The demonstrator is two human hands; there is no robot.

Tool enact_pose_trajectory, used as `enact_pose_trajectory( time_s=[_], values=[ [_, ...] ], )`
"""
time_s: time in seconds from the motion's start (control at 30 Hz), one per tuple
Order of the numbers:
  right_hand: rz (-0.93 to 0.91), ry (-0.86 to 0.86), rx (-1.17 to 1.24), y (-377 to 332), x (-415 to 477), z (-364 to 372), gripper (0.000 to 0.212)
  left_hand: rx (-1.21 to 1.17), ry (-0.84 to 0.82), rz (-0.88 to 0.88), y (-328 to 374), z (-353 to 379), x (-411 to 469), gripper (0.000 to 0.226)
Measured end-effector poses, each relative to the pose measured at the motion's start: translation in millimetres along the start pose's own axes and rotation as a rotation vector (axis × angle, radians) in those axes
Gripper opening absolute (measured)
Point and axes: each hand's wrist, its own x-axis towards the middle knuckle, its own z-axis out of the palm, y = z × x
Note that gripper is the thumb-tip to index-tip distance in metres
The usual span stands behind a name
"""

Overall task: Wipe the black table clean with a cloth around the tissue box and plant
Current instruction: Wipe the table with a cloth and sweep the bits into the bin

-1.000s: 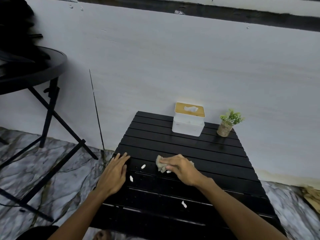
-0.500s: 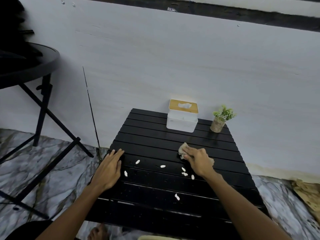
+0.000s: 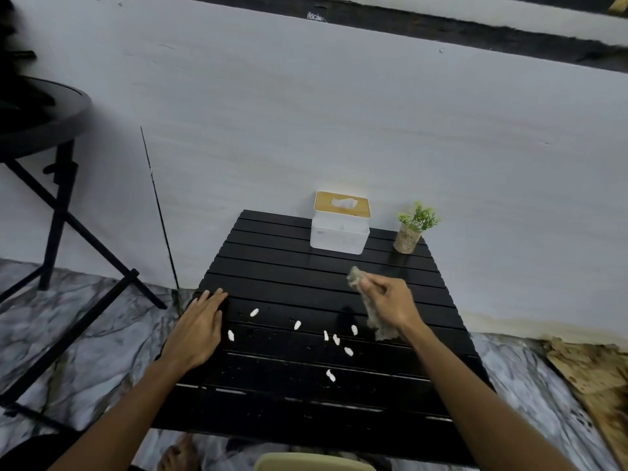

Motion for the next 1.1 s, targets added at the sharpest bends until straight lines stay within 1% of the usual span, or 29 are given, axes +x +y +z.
enact_pose_trajectory(
  time_s=[0.03,0.1,0.17,0.2,0.23,0.3,0.37,0.47,0.53,0.57,0.6,0.67,0.7,0.77,0.8,0.87,1.0,1.07,1.1],
  values=[
    [-0.004,0.027,-0.072,13,2,-4,0.027,0.003,0.0,0.0,0,0,0,0.043],
    [-0.045,0.023,-0.244,42,4,-3,0.033,0.009,-0.004,-0.002,0,0,0,0.043],
    [-0.13,0.028,-0.382,70,2,10,0.03,0.014,-0.006,-0.002,1,-1,-1,0.044],
    [-0.181,0.047,-0.407,79,1,19,0.027,0.017,-0.006,-0.003,1,0,-1,0.044],
    [-0.23,0.063,-0.409,82,0,28,0.025,0.02,-0.002,-0.003,2,-1,-1,0.043],
    [-0.272,0.025,-0.391,73,-4,45,0.027,0.023,0.007,-0.003,2,-1,-1,0.043],
    [-0.3,-0.098,-0.356,52,-13,61,0.03,0.025,0.009,-0.003,3,-1,-1,0.043],
    [-0.422,-0.329,-0.201,21,-30,77,0.035,0.013,-0.001,-0.009,2,-1,-1,0.043],
    [-0.419,-0.388,-0.119,9,-33,77,0.033,0.01,0.0,-0.009,3,-3,-2,0.044],
    [-0.386,-0.363,-0.069,5,-30,74,0.031,0.01,0.002,-0.009,4,-4,-3,0.044],
    [-0.35,-0.302,-0.007,3,-23,71,0.029,0.009,0.005,-0.014,6,-5,-3,0.044],
    [-0.252,-0.111,0.024,6,-3,68,0.029,0.017,0.01,-0.038,11,-8,-3,0.044],
    [-0.204,-0.049,-0.011,9,7,68,0.03,0.019,0.015,-0.044,13,-9,-4,0.044],
    [-0.176,-0.023,-0.078,14,22,76,0.028,0.016,0.023,-0.04,14,-9,-5,0.044],
    [-0.206,-0.035,-0.104,16,28,83,0.026,0.016,0.026,-0.037,13,-9,-5,0.044],
    [-0.305,-0.095,-0.129,12,32,97,0.025,0.009,0.03,-0.036,11,-7,-5,0.044],
    [-0.489,-0.356,-0.065,-24,13,113,0.023,-0.008,0.039,-0.006,6,-3,-4,0.044],
    [-0.507,-0.503,-0.035,-34,-1,112,0.024,-0.009,0.034,-0.011,4,-3,-4,0.044],
    [-0.484,-0.571,-0.034,-36,-7,108,0.026,-0.01,0.035,-0.01,4,-3,-4,0.044]
  ],
)
